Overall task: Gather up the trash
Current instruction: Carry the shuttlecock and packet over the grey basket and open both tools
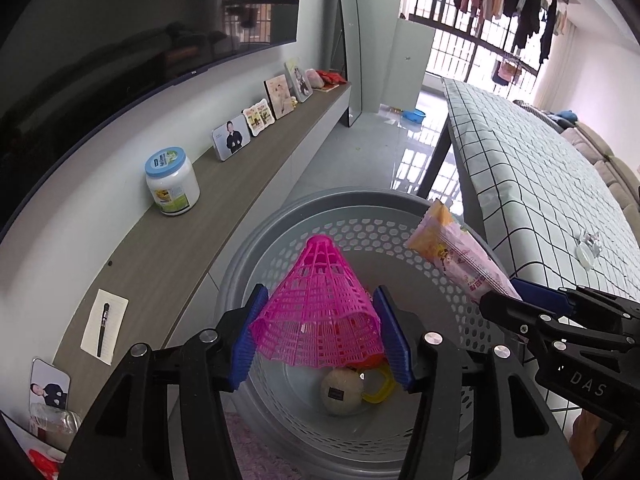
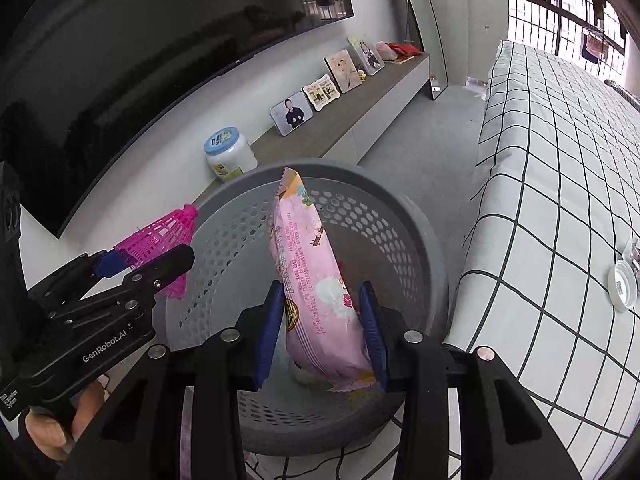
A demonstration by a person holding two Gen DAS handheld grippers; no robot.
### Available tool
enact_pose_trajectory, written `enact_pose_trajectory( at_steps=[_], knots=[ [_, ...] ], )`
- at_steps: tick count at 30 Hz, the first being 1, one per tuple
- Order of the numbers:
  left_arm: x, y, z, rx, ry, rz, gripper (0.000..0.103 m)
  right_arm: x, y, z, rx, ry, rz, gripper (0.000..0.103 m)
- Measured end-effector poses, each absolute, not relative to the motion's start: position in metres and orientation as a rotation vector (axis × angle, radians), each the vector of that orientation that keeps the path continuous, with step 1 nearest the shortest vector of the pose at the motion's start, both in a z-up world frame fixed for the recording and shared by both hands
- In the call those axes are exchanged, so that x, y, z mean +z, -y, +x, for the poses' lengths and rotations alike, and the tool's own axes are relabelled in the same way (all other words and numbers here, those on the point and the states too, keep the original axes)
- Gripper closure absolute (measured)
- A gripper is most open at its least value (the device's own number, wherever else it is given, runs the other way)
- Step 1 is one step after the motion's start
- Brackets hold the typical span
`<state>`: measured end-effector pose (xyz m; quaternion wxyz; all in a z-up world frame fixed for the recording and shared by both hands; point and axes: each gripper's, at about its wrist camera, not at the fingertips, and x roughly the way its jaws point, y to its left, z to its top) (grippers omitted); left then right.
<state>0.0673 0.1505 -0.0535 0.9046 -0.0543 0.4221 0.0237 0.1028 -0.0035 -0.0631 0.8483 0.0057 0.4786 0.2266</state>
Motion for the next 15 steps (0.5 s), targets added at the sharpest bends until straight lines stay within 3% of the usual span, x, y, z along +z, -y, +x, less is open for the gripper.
enact_pose_trajectory(
  at_steps=[5,15],
  knots=[
    [-0.0526,-0.1528,0.0643,0.065,-0.871,-0.119,0.032,-0.0623,0.0063,0.1024,0.482,-1.006,0.011,0.057],
    [-0.0500,-0.1559,0.0584,0.092,-0.873,-0.122,0.031,-0.0625,0.0091,0.1000,0.480,-1.004,0.017,0.053]
  ],
)
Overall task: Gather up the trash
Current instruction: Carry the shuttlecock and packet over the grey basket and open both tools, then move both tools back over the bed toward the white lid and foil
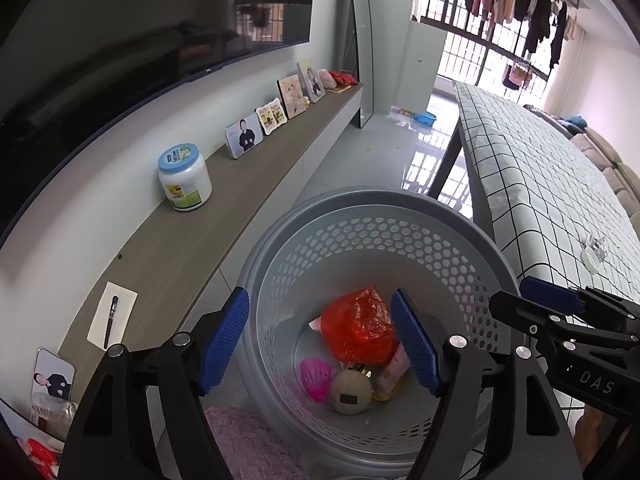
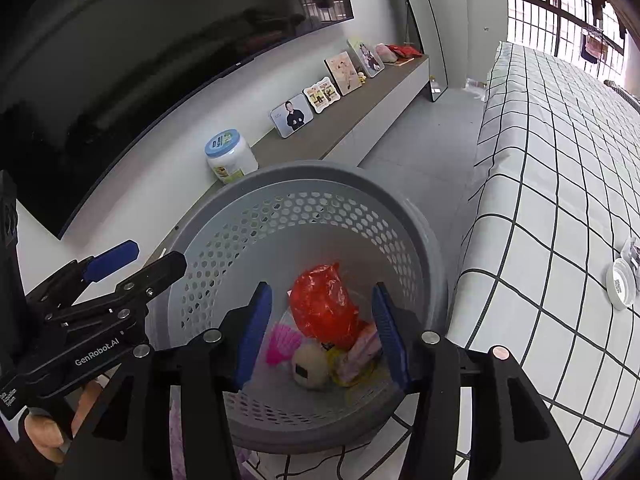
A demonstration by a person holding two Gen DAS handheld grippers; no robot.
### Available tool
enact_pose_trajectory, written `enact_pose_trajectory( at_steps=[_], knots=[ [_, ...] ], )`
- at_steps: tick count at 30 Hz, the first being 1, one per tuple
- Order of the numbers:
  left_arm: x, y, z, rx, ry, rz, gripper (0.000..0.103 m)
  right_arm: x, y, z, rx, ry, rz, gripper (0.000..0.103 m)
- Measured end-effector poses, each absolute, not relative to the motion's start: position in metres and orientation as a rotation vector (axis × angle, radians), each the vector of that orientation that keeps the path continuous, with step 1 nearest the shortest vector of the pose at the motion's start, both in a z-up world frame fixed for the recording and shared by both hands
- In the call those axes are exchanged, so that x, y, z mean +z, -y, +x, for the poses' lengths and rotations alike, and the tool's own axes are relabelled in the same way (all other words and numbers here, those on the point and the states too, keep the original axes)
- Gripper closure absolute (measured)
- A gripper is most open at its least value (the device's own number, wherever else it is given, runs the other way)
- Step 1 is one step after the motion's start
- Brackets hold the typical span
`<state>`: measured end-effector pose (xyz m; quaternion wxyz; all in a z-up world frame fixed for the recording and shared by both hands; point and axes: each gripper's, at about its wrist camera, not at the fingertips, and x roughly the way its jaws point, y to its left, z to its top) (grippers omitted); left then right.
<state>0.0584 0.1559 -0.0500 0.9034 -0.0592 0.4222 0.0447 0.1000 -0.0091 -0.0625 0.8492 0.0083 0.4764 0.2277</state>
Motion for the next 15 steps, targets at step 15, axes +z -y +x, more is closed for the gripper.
enact_pose_trajectory(
  at_steps=[15],
  knots=[
    [-0.039,-0.145,0.048,0.115,-0.858,-0.106,0.027,-0.057,0.019,0.087,0.489,-0.998,0.037,0.053]
  ],
)
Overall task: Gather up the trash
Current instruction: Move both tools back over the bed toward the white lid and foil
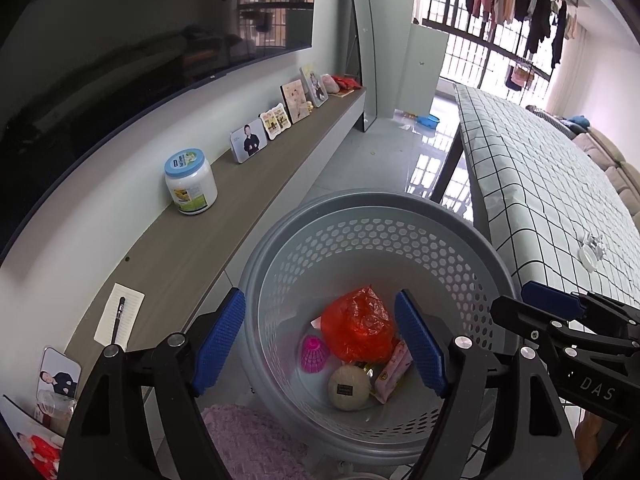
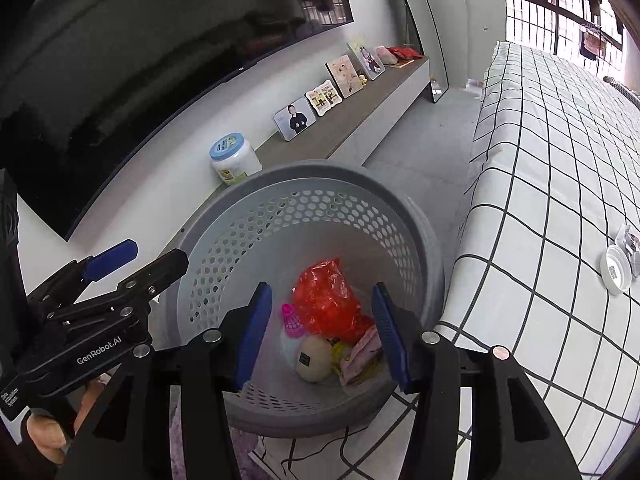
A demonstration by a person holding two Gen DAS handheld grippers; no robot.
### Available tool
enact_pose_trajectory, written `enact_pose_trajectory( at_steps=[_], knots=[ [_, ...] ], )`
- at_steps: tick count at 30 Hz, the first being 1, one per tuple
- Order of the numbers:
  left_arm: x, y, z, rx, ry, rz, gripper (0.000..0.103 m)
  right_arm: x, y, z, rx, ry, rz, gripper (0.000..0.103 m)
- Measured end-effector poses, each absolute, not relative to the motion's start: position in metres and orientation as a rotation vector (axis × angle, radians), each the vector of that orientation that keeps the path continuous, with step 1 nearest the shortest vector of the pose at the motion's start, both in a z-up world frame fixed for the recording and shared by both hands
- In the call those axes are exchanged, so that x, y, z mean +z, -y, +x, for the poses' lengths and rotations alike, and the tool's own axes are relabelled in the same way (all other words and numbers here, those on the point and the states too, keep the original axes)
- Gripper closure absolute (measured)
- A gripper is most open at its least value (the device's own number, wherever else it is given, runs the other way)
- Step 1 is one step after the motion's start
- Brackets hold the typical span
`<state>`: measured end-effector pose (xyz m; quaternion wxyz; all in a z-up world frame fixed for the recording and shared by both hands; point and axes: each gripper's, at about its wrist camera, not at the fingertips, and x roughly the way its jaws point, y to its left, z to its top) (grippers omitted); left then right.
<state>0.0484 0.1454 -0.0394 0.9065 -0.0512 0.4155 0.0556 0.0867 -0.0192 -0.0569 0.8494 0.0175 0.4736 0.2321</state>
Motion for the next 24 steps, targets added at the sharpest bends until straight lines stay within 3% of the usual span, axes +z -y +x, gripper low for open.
enact_pose_trajectory(
  at_steps=[12,16,24],
  knots=[
    [-0.028,-0.129,0.034,0.124,-0.828,-0.082,0.021,-0.049,0.033,0.066,0.460,-0.979,0.056,0.053],
    [-0.024,-0.121,0.030,0.108,-0.820,-0.088,0.013,-0.045,0.043,0.058,0.442,-0.970,0.065,0.051],
    [-0.017,-0.101,0.019,0.061,-0.801,-0.079,0.012,-0.038,0.072,0.034,0.380,-0.947,0.100,0.048]
  ],
)
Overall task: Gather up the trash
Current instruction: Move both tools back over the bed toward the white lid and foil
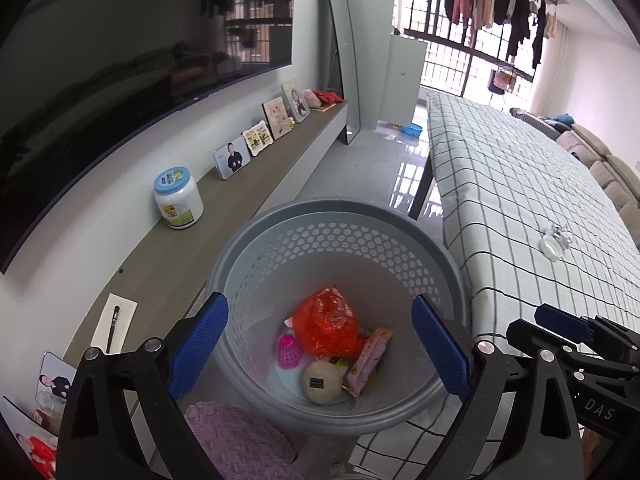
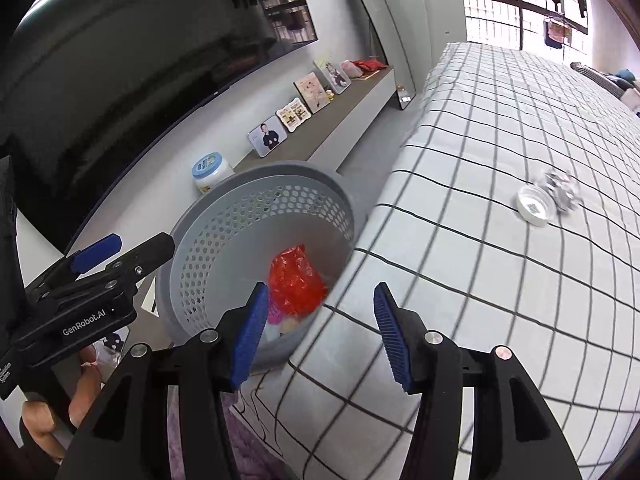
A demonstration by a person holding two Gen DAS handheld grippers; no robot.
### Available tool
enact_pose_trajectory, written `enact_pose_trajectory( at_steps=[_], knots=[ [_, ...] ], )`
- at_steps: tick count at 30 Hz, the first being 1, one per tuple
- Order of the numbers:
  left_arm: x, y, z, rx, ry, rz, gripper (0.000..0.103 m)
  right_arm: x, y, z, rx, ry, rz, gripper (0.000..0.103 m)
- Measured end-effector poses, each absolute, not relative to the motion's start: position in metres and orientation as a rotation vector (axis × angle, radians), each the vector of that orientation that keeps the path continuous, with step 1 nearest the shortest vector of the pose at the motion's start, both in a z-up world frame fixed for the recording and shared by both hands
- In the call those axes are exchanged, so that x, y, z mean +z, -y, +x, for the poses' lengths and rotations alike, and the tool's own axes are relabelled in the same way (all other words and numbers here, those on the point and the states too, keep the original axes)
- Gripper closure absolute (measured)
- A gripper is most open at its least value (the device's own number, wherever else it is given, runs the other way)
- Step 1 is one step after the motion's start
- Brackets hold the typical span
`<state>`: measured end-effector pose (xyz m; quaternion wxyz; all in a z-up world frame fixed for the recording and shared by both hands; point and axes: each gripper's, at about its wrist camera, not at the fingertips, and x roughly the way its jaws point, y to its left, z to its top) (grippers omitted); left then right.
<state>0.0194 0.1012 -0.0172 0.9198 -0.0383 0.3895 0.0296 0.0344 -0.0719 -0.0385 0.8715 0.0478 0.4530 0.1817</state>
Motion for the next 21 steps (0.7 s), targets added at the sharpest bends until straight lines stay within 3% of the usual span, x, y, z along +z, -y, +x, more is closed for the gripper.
enact_pose_trajectory(
  at_steps=[21],
  knots=[
    [-0.002,-0.065,-0.015,-0.018,-0.756,-0.094,0.007,-0.017,0.199,-0.033,0.091,-0.868,0.216,0.043]
  ],
)
